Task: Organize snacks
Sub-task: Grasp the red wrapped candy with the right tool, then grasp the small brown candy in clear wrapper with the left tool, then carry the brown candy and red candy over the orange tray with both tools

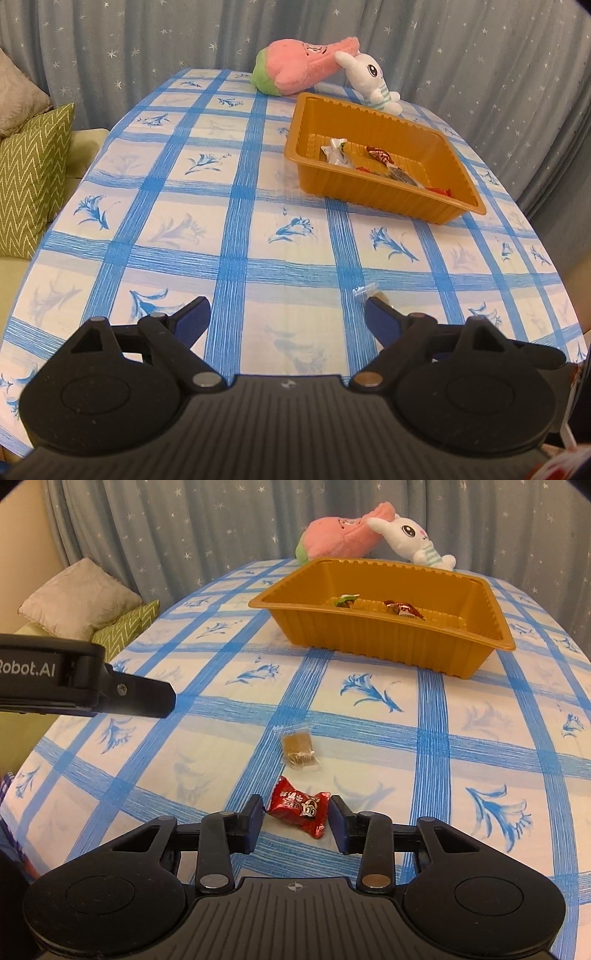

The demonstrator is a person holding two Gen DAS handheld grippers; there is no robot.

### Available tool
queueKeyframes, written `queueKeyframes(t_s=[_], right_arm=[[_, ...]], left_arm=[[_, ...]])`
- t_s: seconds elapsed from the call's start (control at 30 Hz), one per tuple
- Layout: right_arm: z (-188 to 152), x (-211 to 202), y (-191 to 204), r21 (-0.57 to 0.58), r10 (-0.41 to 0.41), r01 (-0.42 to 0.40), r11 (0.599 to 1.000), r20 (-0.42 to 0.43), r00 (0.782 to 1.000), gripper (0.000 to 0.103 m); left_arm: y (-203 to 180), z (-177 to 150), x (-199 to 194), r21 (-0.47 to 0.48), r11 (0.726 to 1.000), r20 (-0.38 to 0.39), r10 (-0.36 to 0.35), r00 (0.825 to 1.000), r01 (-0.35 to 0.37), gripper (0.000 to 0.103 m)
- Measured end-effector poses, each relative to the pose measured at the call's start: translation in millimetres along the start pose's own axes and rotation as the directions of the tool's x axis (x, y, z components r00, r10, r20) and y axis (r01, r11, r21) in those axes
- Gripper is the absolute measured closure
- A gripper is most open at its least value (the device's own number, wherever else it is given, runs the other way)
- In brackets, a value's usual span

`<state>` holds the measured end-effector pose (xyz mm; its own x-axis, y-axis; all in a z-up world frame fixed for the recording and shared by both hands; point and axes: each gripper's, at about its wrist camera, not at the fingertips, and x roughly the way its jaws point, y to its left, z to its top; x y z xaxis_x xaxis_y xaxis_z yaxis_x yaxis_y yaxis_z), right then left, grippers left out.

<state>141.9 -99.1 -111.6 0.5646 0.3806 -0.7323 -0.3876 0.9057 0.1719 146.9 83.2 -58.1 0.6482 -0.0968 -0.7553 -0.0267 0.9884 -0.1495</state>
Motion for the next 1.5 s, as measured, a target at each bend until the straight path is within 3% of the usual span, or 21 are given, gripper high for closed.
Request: queueKeyframes(t_s=[0.07,0.43,0.6,0.77,0.83,0.9,1.03,1.2,1.3,1.5], right_arm=[[1,0,-1,0.001,-0.007,0.007,1.000,0.001,1.000,0.082],[17,-25,-38,0.050,-0.096,0.092,0.994,0.069,0.993,0.083],[18,-32,-70,0.120,-0.152,0.145,0.982,0.057,0.987,0.083],[13,-38,-90,0.156,-0.179,0.169,0.973,0.050,0.983,0.083],[12,-39,-94,0.162,-0.182,0.172,0.972,0.048,0.982,0.083],[11,-39,-96,0.168,-0.183,0.173,0.971,0.048,0.982,0.083],[11,-38,-100,0.178,-0.181,0.170,0.969,0.050,0.982,0.083],[11,-35,-105,0.189,-0.184,0.172,0.967,0.048,0.982,0.083],[10,-35,-107,0.195,-0.184,0.172,0.966,0.045,0.982,0.083],[11,-36,-107,0.200,-0.181,0.168,0.965,0.049,0.982,0.083]], left_arm=[[-1,0,2,0.007,1.000,-0.005,0.000,1.000,0.000,0.014],[-34,-10,29,0.151,0.987,-0.047,-0.041,0.998,0.048,0.015],[-57,-14,48,0.203,0.975,-0.061,-0.080,0.995,0.091,0.029],[-68,-12,62,0.142,0.978,-0.077,-0.141,0.987,0.150,0.046],[-71,-11,67,0.119,0.979,-0.079,-0.154,0.985,0.163,0.048],[-75,-10,72,0.116,0.981,-0.075,-0.147,0.986,0.155,0.050],[-80,-7,81,0.108,0.986,-0.072,-0.123,0.990,0.130,0.063],[-84,-6,86,0.115,0.989,-0.060,-0.091,0.994,0.097,0.070],[-87,-6,87,0.146,0.987,-0.054,-0.055,0.997,0.062,0.085],[-86,-8,79,0.156,0.987,-0.045,-0.042,0.998,0.049,0.085]])
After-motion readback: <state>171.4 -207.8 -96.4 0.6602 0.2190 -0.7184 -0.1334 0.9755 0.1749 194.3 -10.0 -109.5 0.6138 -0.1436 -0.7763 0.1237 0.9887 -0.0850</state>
